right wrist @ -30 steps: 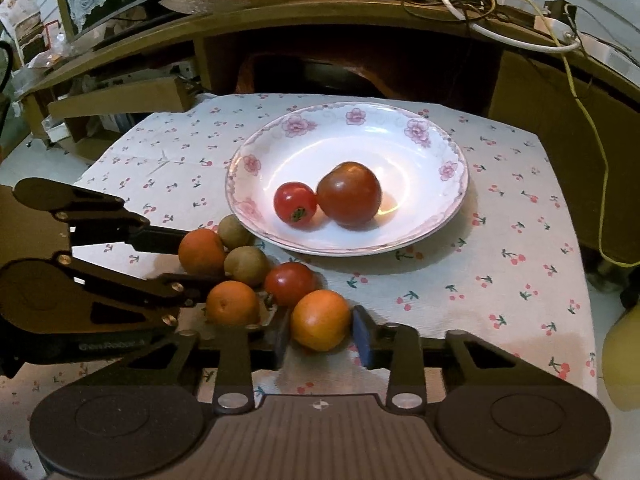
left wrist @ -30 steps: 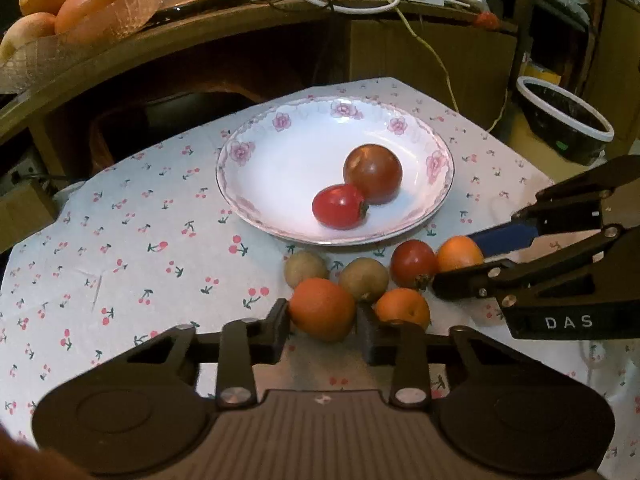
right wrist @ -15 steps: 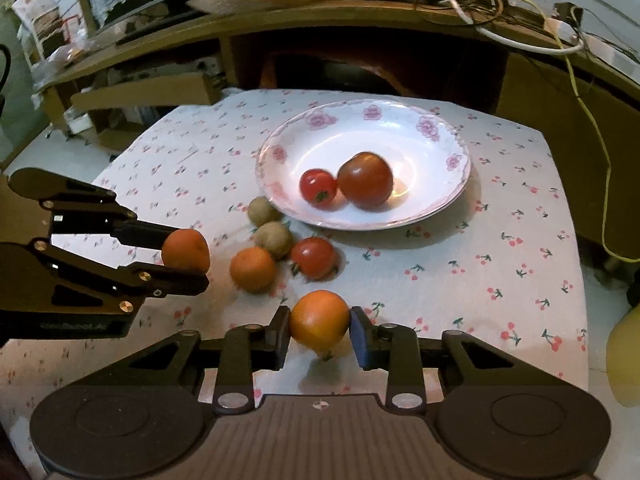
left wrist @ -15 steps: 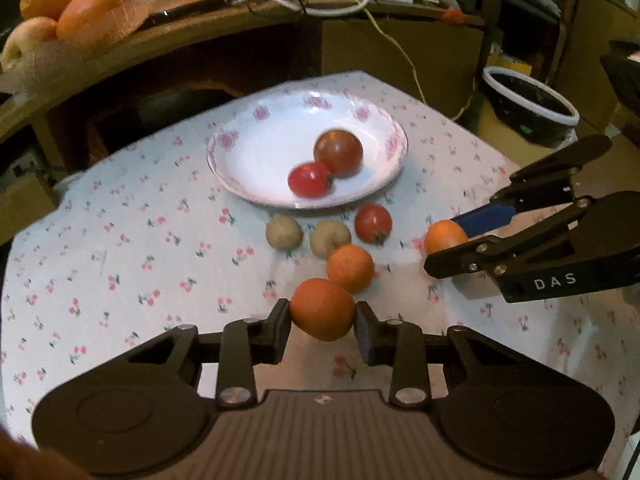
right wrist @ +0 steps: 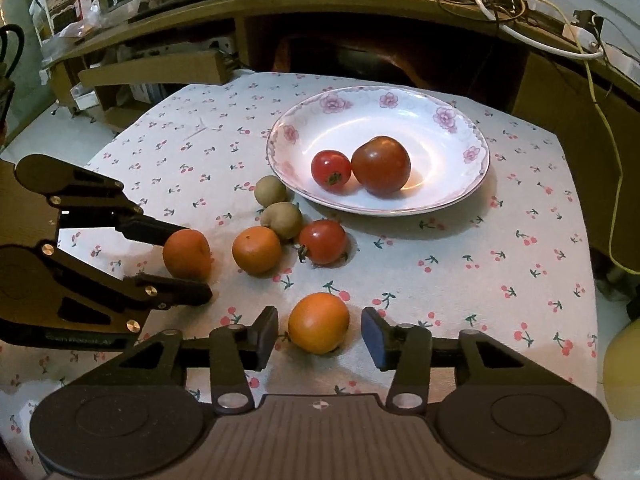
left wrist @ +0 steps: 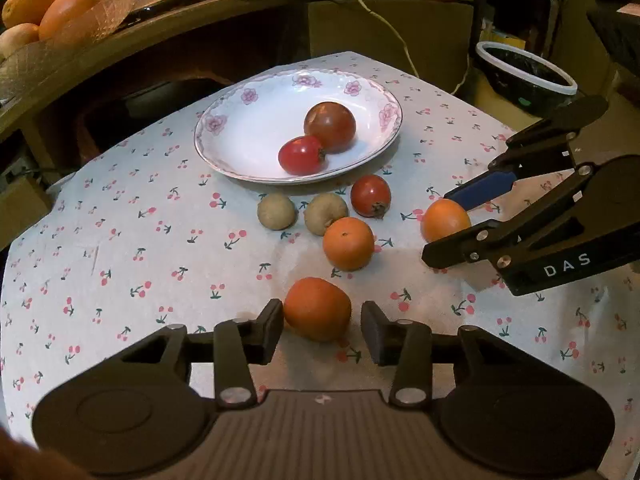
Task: Organize fruits
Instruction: 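Carry both held oranges over the white plate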
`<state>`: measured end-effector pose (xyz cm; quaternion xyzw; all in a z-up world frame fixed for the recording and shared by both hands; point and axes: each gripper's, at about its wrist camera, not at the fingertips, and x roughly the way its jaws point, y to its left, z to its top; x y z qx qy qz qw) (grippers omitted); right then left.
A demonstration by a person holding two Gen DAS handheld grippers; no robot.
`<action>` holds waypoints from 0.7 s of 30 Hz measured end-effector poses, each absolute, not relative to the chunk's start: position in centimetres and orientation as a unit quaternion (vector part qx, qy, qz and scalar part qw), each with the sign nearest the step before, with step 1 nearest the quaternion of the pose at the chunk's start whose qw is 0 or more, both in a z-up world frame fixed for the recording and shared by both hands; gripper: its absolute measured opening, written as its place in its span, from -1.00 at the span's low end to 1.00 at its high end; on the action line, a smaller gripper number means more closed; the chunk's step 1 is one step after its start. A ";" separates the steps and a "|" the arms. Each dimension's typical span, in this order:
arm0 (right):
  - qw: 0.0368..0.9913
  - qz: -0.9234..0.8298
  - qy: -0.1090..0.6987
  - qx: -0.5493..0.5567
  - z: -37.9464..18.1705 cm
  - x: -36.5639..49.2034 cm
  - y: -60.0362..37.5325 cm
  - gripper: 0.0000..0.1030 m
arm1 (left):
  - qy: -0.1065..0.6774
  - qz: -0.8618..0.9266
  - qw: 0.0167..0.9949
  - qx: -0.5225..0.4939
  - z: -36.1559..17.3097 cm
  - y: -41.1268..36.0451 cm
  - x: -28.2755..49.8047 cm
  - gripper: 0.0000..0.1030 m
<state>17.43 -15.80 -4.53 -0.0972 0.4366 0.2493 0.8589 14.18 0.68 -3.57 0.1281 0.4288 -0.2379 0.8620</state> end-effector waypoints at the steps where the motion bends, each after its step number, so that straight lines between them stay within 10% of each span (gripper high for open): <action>1: 0.858 0.250 0.437 -0.097 -4.5 17.4 -15.8 -0.09 | 0.429 -0.237 0.862 0.127 -3.6 0.8 14.2 -0.03; 21: 0.868 0.242 0.428 -0.067 -2.3 17.4 -16.2 -0.39 | 0.402 -0.223 0.883 0.096 -0.6 -0.3 16.0 -0.24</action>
